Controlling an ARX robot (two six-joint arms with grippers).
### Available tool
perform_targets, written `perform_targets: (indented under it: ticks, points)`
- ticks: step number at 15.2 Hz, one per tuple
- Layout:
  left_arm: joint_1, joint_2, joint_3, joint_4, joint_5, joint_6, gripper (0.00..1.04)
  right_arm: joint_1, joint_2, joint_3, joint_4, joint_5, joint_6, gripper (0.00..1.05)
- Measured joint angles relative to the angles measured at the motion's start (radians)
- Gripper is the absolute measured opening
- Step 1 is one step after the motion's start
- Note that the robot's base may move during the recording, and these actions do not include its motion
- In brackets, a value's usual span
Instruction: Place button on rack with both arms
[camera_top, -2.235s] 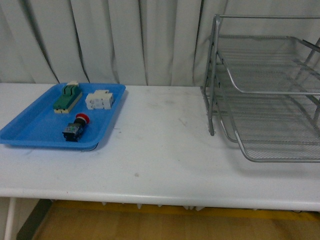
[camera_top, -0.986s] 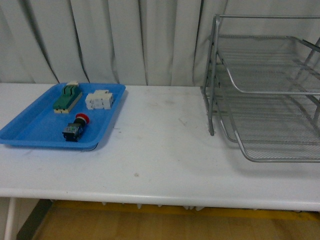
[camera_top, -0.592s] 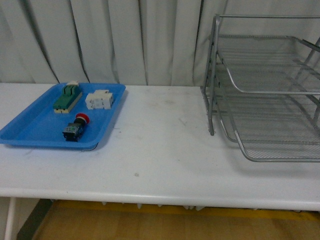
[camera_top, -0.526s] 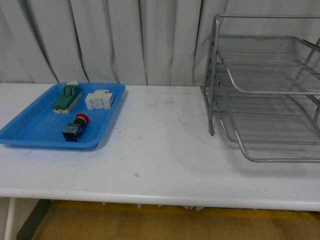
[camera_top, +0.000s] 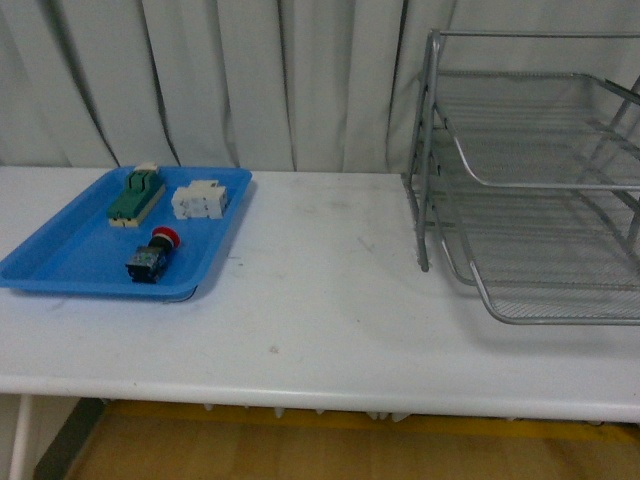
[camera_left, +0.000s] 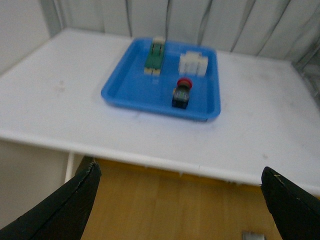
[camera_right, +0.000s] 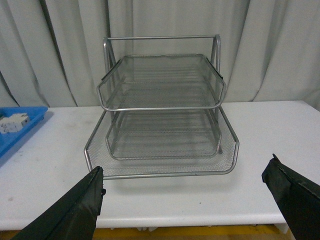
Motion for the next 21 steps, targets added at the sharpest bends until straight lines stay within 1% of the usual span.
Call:
perform_targets:
  ticks: [1, 3, 5, 7, 8, 11, 14, 15, 17, 21]
  points:
    - [-0.017, 0.123, 0.038, 0.063, -0.046, -0.055, 0.98, 0.0, 0.0, 0.0, 0.0, -0.003, -0.001, 0.98]
    - [0.014, 0.328, 0.089, 0.249, -0.048, -0.097, 0.98, 0.0, 0.0, 0.0, -0.001, -0.001, -0.001, 0.98]
    - [0.023, 0.652, 0.168, 0.505, 0.021, -0.101, 0.98, 0.0, 0.0, 0.0, 0.001, -0.002, -0.001, 0.98]
    - [0.023, 0.948, 0.287, 0.666, 0.069, -0.093, 0.98, 0.0, 0.0, 0.0, 0.0, -0.002, -0.001, 0.98]
    - [0.02, 1.155, 0.401, 0.711, 0.078, -0.074, 0.98, 0.0, 0.0, 0.0, 0.0, -0.002, -0.001, 0.98]
    - [0.027, 1.537, 0.661, 0.638, 0.119, -0.013, 0.98, 0.0, 0.0, 0.0, 0.0, -0.002, -0.001, 0.98]
    - [0.043, 1.768, 0.885, 0.546, 0.154, 0.064, 0.98, 0.0, 0.0, 0.0, 0.0, -0.002, -0.001, 0.98]
    - [0.047, 1.812, 0.935, 0.528, 0.168, 0.089, 0.98, 0.0, 0.0, 0.0, 0.0, -0.002, -0.001, 0.98]
    - [0.047, 1.863, 0.998, 0.486, 0.161, 0.117, 0.98, 0.0, 0.0, 0.0, 0.0, -0.002, -0.001, 0.98]
    - [0.048, 1.95, 1.075, 0.435, 0.146, 0.175, 0.98, 0.0, 0.0, 0.0, 0.0, -0.002, -0.001, 0.98]
